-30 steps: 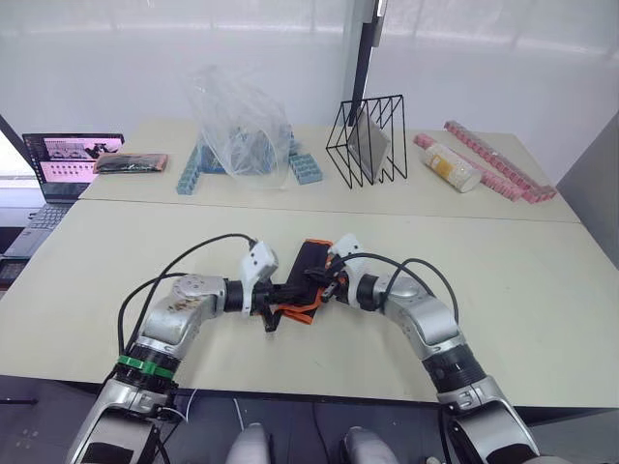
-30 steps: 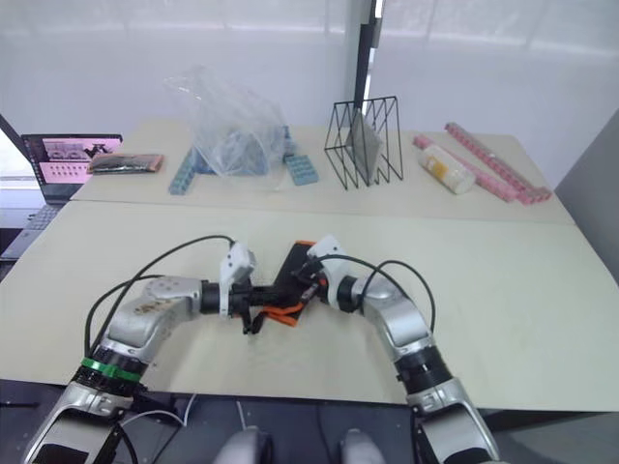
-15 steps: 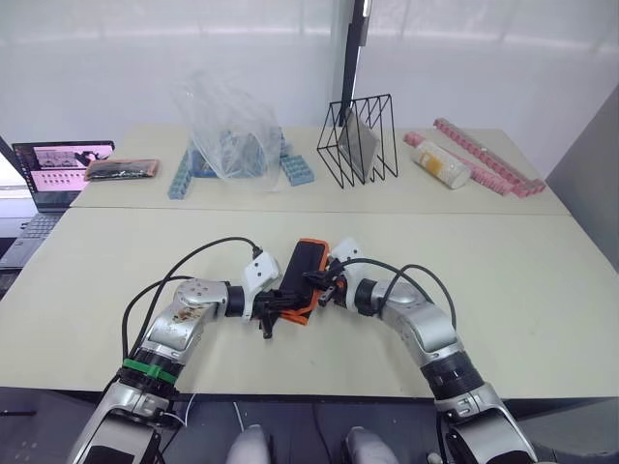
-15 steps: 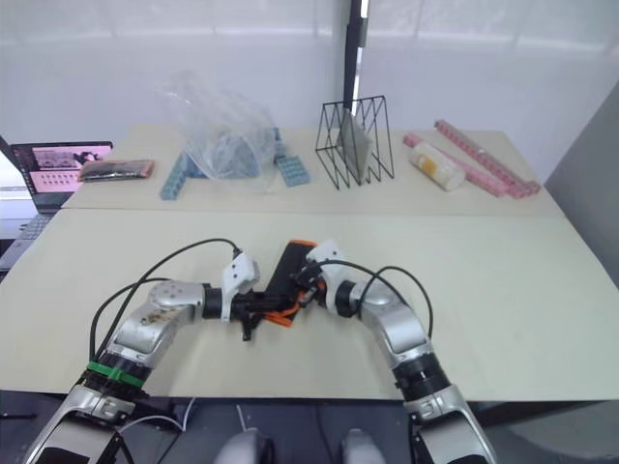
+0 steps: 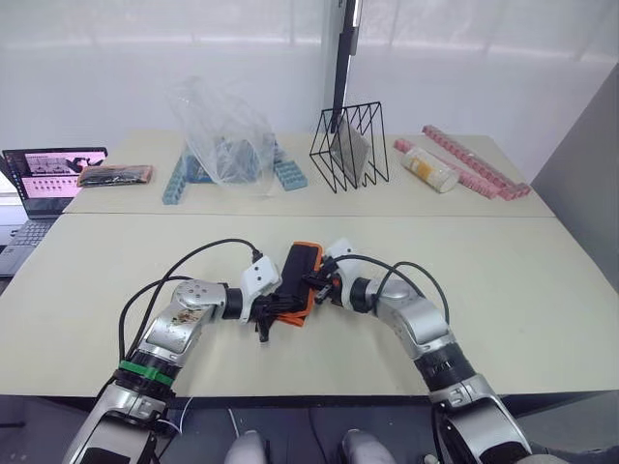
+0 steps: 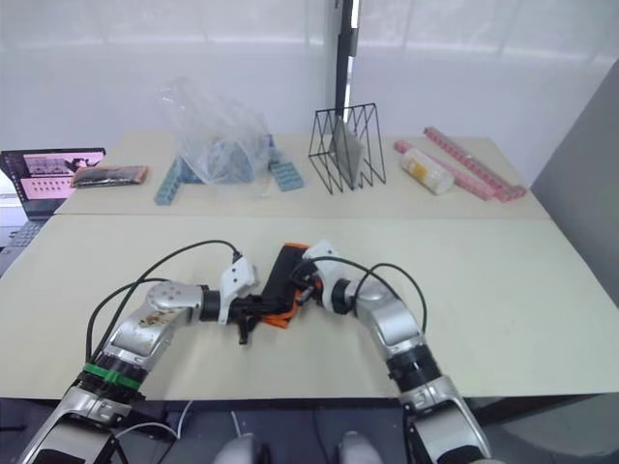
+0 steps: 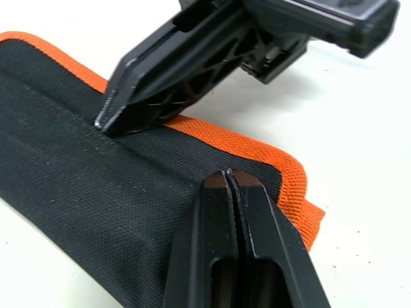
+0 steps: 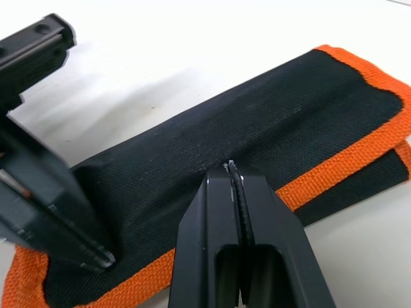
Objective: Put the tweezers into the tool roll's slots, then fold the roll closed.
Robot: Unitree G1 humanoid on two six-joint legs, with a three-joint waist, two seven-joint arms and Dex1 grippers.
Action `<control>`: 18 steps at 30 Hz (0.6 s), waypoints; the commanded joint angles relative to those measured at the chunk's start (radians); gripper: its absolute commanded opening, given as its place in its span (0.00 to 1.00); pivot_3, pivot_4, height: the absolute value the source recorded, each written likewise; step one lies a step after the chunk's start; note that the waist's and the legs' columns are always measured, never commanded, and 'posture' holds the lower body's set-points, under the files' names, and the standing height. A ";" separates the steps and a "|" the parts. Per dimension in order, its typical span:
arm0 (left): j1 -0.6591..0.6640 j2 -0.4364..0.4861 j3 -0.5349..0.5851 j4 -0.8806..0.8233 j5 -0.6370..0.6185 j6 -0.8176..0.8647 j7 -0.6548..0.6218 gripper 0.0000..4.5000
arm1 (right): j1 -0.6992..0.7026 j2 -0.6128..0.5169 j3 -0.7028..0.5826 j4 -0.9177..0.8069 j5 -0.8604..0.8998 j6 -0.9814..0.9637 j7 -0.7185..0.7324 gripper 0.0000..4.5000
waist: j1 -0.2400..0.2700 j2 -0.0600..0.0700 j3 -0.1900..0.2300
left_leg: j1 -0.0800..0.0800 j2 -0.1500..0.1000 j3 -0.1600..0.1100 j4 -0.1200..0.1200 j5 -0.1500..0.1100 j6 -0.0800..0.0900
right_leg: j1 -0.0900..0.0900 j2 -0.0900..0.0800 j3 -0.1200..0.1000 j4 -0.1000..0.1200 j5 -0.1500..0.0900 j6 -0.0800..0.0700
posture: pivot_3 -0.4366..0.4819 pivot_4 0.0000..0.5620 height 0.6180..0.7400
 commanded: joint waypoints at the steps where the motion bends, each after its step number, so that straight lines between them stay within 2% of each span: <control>1: 0.039 0.012 -0.046 0.008 0.031 0.021 -0.030 0.02 | -0.037 -0.011 -0.036 0.210 -0.060 -0.019 -0.074 0.00 | -0.008 0.000 -0.002 | 0.000 0.000 0.000 0.000 0.000 0.000 | 0.000 0.000 0.000 0.000 0.000 0.000 | 0.48 0.27 0.58; 10: 0.050 0.017 -0.043 -0.010 0.033 0.027 -0.030 0.02 | -0.172 0.015 -0.074 0.518 -0.073 -0.149 -0.105 0.00 | -0.008 0.004 -0.007 | -0.001 0.000 -0.002 0.000 0.000 0.000 | 0.001 0.000 -0.001 -0.002 0.000 0.000 | 0.48 0.27 0.58; 14: 0.058 0.025 -0.037 -0.015 0.033 0.026 -0.029 0.02 | -0.220 0.033 -0.086 0.593 -0.079 -0.210 -0.100 0.00 | -0.011 0.005 -0.008 | -0.001 0.000 -0.002 -0.001 0.000 0.000 | 0.001 0.000 -0.001 -0.004 0.000 0.000 | 0.48 0.27 0.58; 18: 0.060 0.027 -0.015 -0.019 0.032 0.034 -0.004 0.02 | -0.225 0.044 -0.093 0.581 -0.077 -0.269 -0.058 0.00 | -0.012 0.005 -0.008 | -0.002 0.000 -0.002 -0.002 0.000 0.000 | 0.001 0.000 -0.001 -0.005 0.000 0.000 | 0.48 0.27 0.58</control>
